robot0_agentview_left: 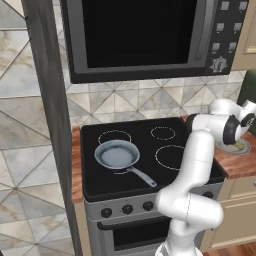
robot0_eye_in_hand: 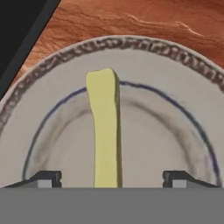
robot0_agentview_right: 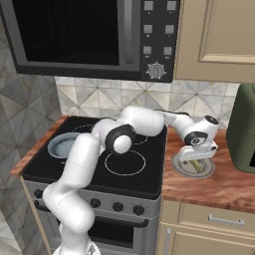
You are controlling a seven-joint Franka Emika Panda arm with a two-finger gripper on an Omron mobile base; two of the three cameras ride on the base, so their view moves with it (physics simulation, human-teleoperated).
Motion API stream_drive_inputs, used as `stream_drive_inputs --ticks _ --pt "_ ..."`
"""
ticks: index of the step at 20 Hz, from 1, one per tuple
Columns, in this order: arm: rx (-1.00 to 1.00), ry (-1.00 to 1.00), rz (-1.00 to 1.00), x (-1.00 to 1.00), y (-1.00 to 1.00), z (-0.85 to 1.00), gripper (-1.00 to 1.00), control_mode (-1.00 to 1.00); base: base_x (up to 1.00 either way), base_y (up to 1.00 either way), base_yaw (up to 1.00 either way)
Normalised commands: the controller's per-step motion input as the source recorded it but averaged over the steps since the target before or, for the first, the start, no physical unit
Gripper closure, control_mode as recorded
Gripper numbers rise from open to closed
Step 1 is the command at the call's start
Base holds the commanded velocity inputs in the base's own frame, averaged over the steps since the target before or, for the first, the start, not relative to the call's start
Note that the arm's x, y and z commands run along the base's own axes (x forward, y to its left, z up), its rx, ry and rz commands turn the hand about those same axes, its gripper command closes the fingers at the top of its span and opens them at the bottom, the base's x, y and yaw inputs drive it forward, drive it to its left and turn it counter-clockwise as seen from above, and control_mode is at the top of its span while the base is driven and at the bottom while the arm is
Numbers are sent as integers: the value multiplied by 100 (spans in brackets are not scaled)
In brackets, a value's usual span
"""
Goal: Pick up the butter stick and place it in the pan. Then turn on the burner for the pan.
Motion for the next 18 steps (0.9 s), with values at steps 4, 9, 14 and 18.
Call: stream_drive_inputs --ticks 4,9,14,18 --pt "-1 0 0 0 14 -18 100 -100 0 0 0" --pt "0 -4 0 -7 8 4 100 -100 0 0 0" --pt "0 -9 0 -26 29 54 100 -100 0 0 0" --pt "0 -12 0 -29 53 81 100 -100 0 0 0"
